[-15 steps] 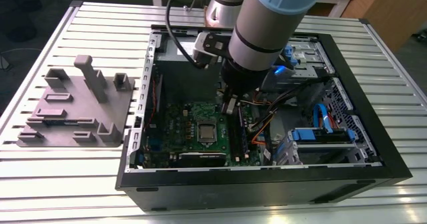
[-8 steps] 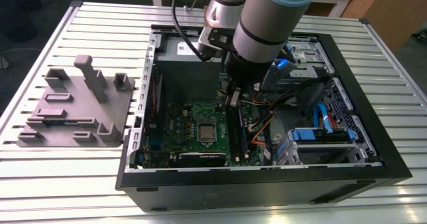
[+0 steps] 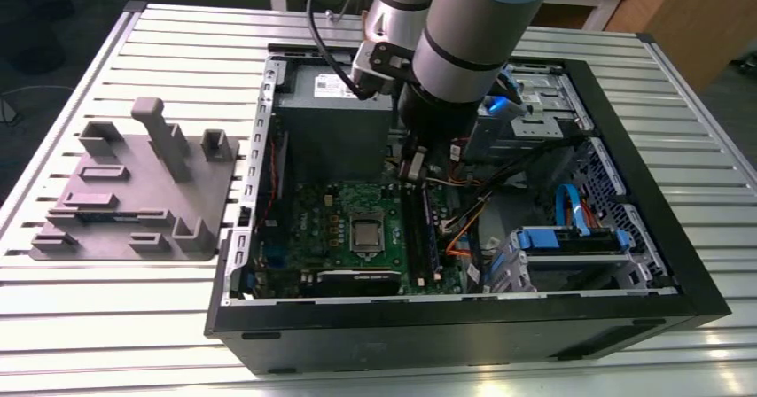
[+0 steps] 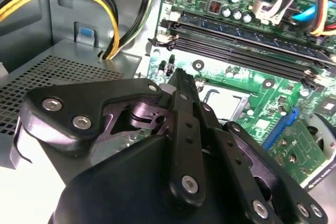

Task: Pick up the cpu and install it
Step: 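Install the first cpu locking lever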

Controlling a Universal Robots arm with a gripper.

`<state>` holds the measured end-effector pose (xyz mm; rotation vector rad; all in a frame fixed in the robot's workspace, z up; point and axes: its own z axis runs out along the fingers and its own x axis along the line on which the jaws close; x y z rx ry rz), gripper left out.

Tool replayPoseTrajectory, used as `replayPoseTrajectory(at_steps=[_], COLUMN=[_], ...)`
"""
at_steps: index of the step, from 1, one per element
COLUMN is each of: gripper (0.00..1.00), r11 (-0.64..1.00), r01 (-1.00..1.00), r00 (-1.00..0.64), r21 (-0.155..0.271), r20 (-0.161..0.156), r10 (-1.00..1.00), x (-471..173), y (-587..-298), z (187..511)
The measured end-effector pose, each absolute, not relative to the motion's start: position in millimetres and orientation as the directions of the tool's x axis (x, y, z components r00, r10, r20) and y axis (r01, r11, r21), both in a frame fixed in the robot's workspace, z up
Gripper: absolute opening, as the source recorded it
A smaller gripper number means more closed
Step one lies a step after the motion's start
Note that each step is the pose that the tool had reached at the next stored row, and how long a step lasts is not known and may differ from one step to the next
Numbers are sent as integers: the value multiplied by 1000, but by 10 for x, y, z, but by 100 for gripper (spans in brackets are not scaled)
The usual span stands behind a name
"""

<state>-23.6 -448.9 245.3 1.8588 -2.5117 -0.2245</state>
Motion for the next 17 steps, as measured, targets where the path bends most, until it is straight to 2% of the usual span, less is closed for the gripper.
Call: replayPoseTrajectory(at_steps=[7,17], gripper=[10,10], r11=[285,247], r01=[-951,-962], r00=[-296,-257], r21=[120,120], r20=[-79,-76], r10=[-952,-963], x=[-270,-314], y=[-4418,-4465], z=[2408,2391])
